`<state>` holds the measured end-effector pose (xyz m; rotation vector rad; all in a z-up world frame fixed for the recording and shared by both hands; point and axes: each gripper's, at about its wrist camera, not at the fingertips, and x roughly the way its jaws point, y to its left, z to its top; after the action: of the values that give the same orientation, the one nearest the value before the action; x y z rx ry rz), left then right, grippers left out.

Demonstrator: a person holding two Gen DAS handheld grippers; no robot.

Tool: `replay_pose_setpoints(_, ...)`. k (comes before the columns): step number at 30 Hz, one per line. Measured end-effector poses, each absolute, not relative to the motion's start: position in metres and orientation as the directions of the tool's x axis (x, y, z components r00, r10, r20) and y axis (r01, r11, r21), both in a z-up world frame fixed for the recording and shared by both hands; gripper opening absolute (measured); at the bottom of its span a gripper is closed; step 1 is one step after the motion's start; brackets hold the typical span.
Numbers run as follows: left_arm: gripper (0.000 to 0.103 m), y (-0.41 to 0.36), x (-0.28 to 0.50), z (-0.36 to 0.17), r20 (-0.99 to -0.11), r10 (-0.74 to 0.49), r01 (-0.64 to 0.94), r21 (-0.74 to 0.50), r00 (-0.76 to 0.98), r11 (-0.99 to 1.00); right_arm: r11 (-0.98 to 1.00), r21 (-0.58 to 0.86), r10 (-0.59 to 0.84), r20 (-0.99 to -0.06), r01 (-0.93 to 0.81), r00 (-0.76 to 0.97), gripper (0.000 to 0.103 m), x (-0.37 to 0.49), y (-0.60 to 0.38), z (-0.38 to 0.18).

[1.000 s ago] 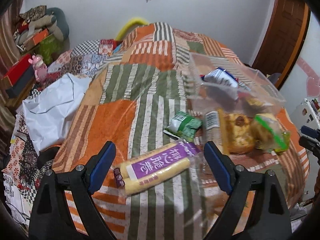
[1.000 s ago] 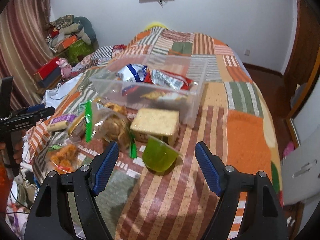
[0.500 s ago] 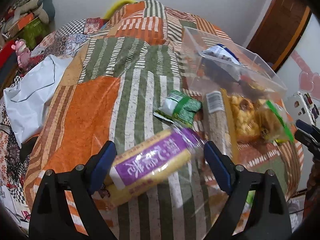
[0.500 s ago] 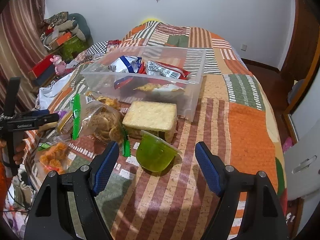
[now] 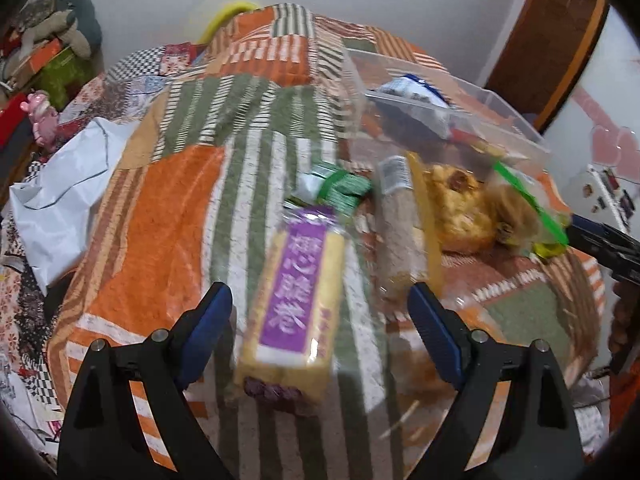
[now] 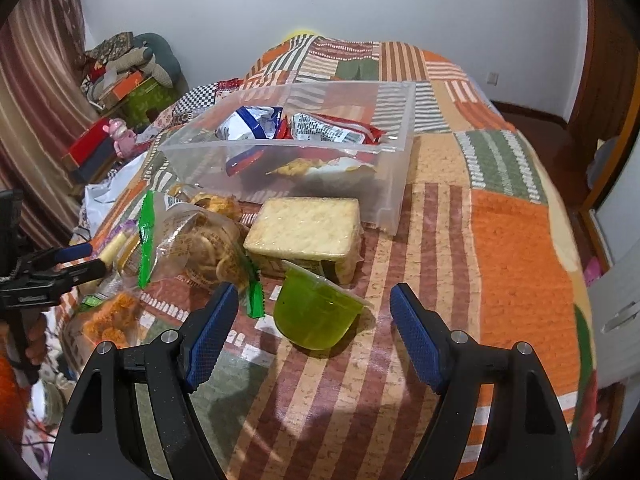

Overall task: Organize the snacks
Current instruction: 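Reach the left tool to the purple-labelled roll snack and grasp it, then grasp the green jelly cup with the right tool and lift it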

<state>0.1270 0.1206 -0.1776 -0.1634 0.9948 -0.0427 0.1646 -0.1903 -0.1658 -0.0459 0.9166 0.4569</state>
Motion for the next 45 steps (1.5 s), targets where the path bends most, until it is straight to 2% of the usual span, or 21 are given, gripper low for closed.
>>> replay_pose_setpoints(5, 0.088, 0.127, 0.138, -0.187, -0.834, -0.063, -0.092, -0.135, 0.548, 0.987, 0.904, 0.167, 0.367, -0.775, -0.393, 0.514, 0.075, 0.166, -0.192, -0.166)
replay_pose_setpoints(9, 0.059, 0.132, 0.142, -0.199, -0.847, -0.08, -0.114, -0.163, 0.526, 0.98, 0.901, 0.181, 0.374, -0.784, -0.394, 0.495, 0.068, 0.171, -0.192, -0.169)
replay_pose_setpoints(14, 0.046, 0.13, 0.14, -0.199, -0.833, -0.073, -0.111, -0.16, 0.548, 0.981, 0.901, 0.207, 0.383, -0.792, -0.381, 0.476, 0.064, 0.177, -0.194, -0.174)
replay_pose_setpoints(18, 0.046, 0.126, 0.136, -0.197, -0.829, -0.077, -0.1, -0.158, 0.554, 0.982, 0.894, 0.27, 0.414, -0.804, -0.359, 0.428, 0.061, 0.185, -0.2, -0.185)
replay_pose_setpoints(21, 0.046, 0.122, 0.132, -0.194, -0.822, -0.082, -0.095, -0.163, 0.563, 0.982, 0.895, 0.291, 0.419, -0.81, -0.338, 0.41, 0.055, 0.187, -0.203, -0.195)
replay_pose_setpoints(27, 0.046, 0.121, 0.123, -0.181, -0.805, -0.073, -0.106, -0.166, 0.589, 0.98, 0.897, 0.285, 0.416, -0.8, -0.337, 0.432, 0.054, 0.18, -0.207, -0.19)
replay_pose_setpoints(36, 0.045, 0.118, 0.108, -0.142, -0.726, -0.006, -0.12, -0.122, 0.687, 0.985, 0.906, 0.287, 0.41, -0.774, -0.311, 0.481, 0.054, 0.174, -0.224, -0.176)
replay_pose_setpoints(45, 0.045, 0.11, 0.123, -0.112, -0.674, -0.04, -0.087, -0.154, 0.738, 0.984, 0.91, 0.266, 0.406, -0.721, -0.318, 0.562, 0.054, 0.172, -0.234, -0.145)
